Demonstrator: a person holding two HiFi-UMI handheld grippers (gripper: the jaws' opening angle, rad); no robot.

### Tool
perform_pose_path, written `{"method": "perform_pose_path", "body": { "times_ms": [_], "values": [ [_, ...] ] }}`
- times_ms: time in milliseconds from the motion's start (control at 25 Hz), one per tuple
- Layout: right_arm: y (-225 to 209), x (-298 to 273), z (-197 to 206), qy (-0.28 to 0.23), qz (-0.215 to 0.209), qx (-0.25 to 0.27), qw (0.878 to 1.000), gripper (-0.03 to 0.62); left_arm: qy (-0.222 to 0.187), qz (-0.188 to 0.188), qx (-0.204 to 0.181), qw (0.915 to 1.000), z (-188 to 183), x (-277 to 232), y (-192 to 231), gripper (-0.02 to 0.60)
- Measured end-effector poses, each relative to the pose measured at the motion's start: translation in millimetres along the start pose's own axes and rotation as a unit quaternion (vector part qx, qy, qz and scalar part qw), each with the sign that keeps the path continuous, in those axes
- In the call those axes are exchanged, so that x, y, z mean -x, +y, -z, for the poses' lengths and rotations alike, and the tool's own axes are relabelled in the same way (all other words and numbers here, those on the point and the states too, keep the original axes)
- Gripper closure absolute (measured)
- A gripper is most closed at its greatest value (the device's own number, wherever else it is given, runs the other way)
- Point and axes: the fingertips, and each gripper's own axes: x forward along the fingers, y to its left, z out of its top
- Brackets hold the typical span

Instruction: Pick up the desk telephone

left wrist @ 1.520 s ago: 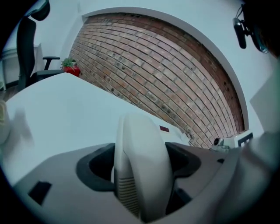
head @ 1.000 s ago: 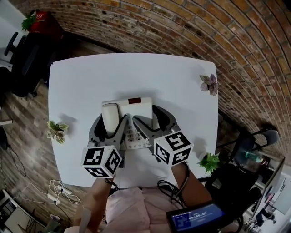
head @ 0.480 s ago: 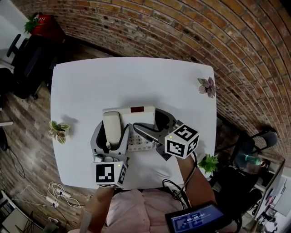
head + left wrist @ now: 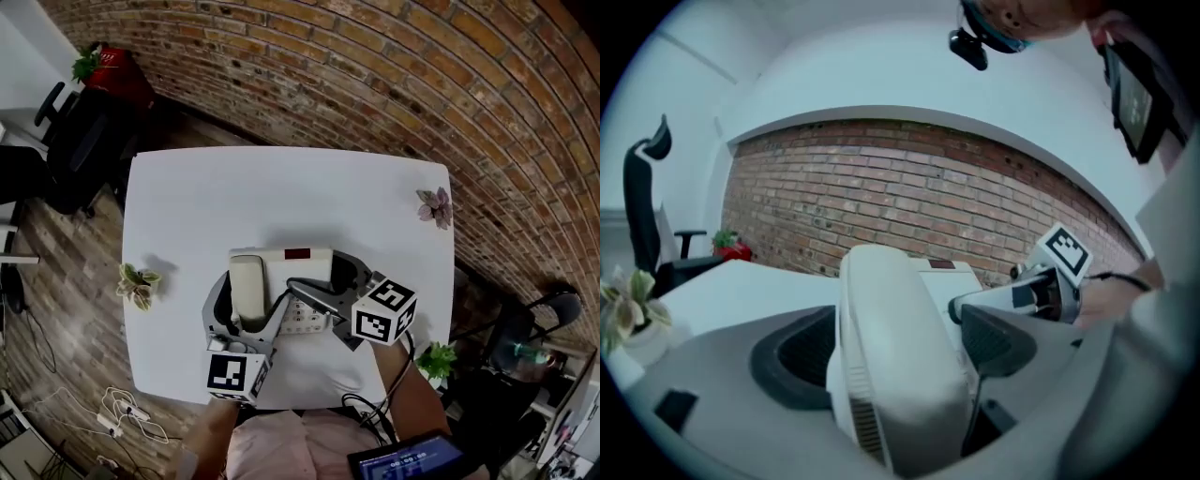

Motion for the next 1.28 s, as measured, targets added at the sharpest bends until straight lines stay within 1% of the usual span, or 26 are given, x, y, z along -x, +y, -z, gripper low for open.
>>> {"method": "perform_pose_path", "body": {
  "times_ms": [80, 120, 200, 320, 440, 520, 680, 800, 880, 960, 1000, 1080, 1160, 1280],
  "values": [
    [4.2, 2.0, -0.3, -0.004, -0.007, 0.015, 1.000, 0.246, 0.011, 0.034, 0.050, 0.9981, 5.3, 2.7, 4.5, 0.123],
    [7.4, 2.8, -0.8, -0.006, -0.012, 0.026, 1.000, 0.246, 0.015, 0.056, 0.071, 0.9957, 7.3, 5.4, 6.4, 0.115],
    [14.7, 3.3, -2.8, -0.010, -0.025, 0.049, 0.998, 0.247, 0.029, 0.109, 0.102, 0.9884, 11.6, 8.5, 4.3, 0.101],
    [23.1, 3.3, -3.4, -0.012, -0.038, 0.072, 0.997, 0.247, 0.048, 0.172, 0.124, 0.9760, 16.8, 6.0, -5.7, 0.098],
    [26.0, 2.8, -2.7, -0.013, -0.044, 0.080, 0.996, 0.247, 0.046, 0.204, 0.142, 0.9676, 17.2, 5.1, -10.2, 0.098],
    [26.7, 3.8, -2.9, -0.013, -0.045, 0.085, 0.995, 0.246, 0.042, 0.212, 0.144, 0.9656, 16.5, 4.8, -12.7, 0.104],
    [28.3, 4.2, -2.4, 0.000, -0.033, 0.087, 0.996, 0.236, 0.032, 0.211, 0.138, 0.9671, 14.7, 7.1, -13.1, 0.115],
    [26.7, 5.4, 3.7, 0.024, -0.013, 0.064, 0.998, 0.223, 0.025, 0.210, 0.132, 0.9686, 13.6, 10.0, -14.1, 0.117],
    [24.4, 6.6, 13.3, 0.040, -0.007, 0.037, 0.998, 0.206, 0.021, 0.207, 0.129, 0.9695, 13.4, 11.9, -14.6, 0.117],
    [24.3, 7.5, 22.6, 0.053, -0.003, 0.029, 0.998, 0.200, 0.020, 0.204, 0.131, 0.9699, 14.0, 12.6, -14.1, 0.117],
    [25.8, 7.9, 24.2, 0.051, -0.002, 0.031, 0.998, 0.206, 0.020, 0.204, 0.132, 0.9699, 14.1, 12.4, -13.8, 0.117],
    [29.9, 8.3, 23.0, 0.039, -0.001, 0.035, 0.999, 0.260, 0.021, 0.203, 0.134, 0.9697, 13.6, 11.6, -13.3, 0.117],
    [32.2, 8.9, 22.1, 0.033, 0.002, 0.036, 0.999, 0.266, 0.023, 0.202, 0.134, 0.9700, 12.9, 12.0, -13.7, 0.117],
    [36.2, 12.3, 23.3, 0.040, 0.000, 0.038, 0.998, 0.272, 0.031, 0.198, 0.124, 0.9719, 12.3, 16.1, -17.0, 0.120]
  ]
}}
